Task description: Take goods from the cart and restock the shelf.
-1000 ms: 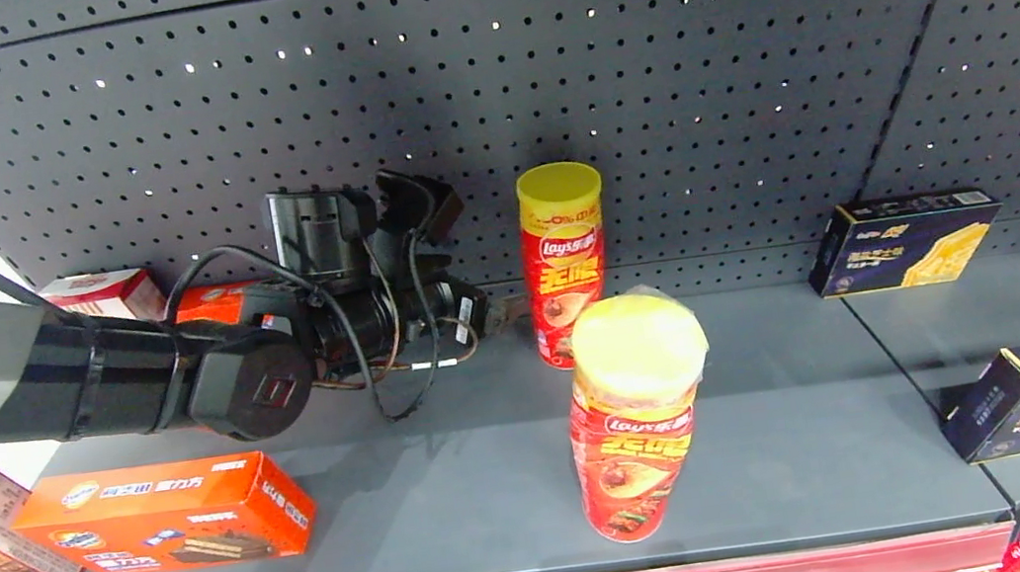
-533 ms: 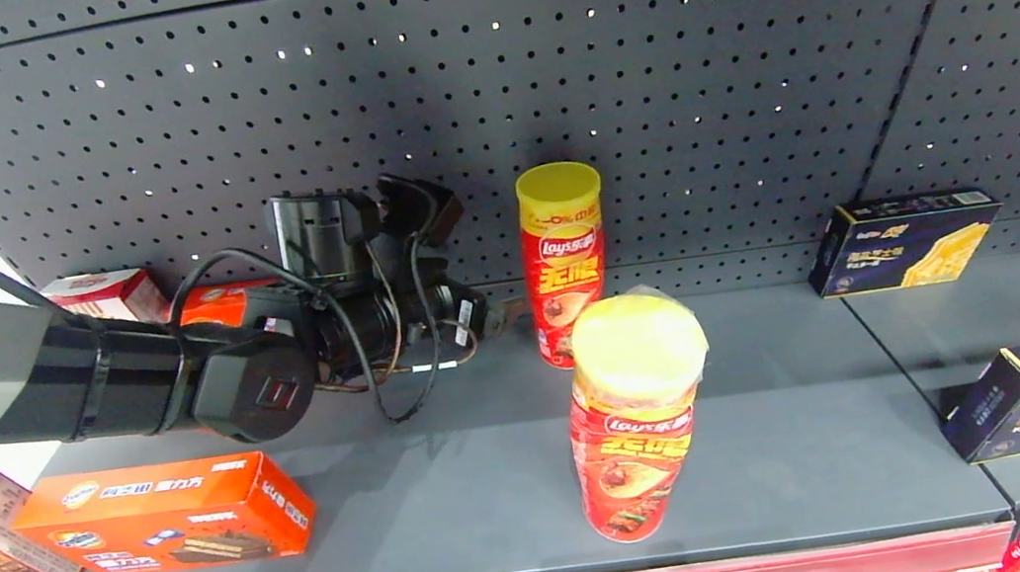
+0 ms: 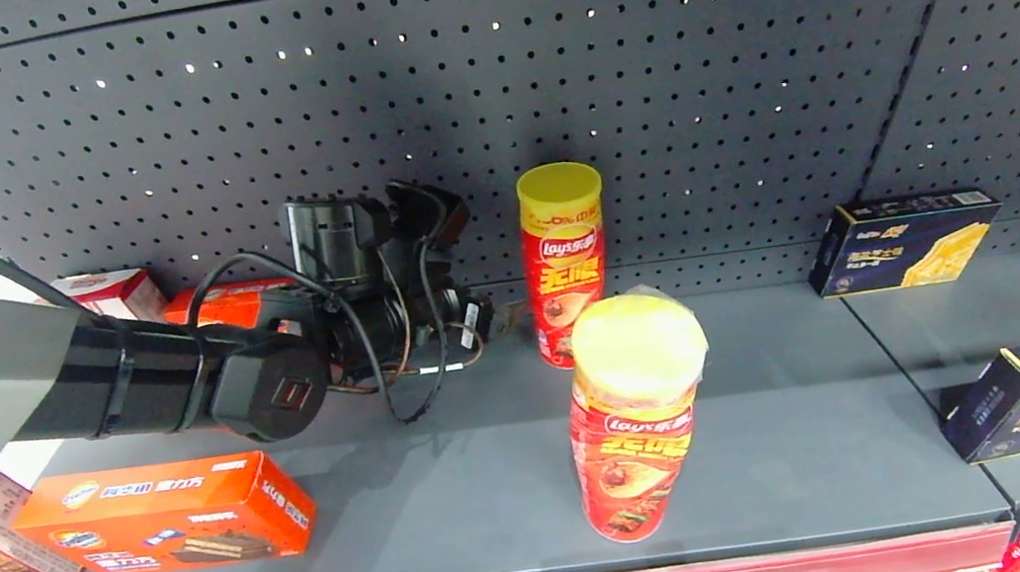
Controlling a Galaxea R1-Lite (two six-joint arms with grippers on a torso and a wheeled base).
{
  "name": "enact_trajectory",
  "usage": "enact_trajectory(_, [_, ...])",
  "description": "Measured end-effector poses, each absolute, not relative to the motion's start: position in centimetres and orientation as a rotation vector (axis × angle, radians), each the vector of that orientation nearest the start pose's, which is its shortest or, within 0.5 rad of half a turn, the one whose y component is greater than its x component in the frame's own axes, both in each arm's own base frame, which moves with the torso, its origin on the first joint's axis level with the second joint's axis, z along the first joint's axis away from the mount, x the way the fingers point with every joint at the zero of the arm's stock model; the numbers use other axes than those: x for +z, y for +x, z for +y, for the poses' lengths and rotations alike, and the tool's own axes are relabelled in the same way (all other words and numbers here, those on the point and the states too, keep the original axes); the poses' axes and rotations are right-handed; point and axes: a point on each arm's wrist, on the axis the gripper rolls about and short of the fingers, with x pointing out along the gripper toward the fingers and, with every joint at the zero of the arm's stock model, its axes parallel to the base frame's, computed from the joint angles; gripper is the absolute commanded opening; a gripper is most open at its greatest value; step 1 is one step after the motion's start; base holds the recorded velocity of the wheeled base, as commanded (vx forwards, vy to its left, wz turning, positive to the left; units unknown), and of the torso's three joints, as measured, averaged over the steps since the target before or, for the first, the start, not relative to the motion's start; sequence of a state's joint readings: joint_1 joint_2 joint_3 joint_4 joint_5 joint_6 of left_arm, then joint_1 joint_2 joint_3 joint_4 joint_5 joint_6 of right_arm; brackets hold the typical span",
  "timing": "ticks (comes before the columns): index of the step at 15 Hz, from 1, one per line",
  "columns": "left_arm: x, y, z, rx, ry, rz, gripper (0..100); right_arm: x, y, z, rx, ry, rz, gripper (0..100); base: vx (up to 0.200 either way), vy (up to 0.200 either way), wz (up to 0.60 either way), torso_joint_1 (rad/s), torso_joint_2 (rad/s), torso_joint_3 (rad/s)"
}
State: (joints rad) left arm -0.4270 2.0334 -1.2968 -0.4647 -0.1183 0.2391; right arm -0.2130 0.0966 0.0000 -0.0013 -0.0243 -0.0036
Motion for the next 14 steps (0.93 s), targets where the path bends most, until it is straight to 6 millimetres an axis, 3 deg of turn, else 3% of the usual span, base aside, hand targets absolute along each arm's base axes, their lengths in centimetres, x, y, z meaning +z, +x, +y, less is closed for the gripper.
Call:
enact_trajectory(10, [17.8,37.6,-18.1,-0.583,0.274,0.204,100,7.7,-1.5,0.3,-0.238,0.006,0.095,100,0.0,0.0,0.0,0.0,0.0,0.0])
enact_trajectory(14, [20.2,36.7,-16.6,-0.544,0.263,0.147,100,7.7,-1.5,0.3,-0.238,0.006,0.095,100,0.0,0.0,0.0,0.0,0.0,0.0])
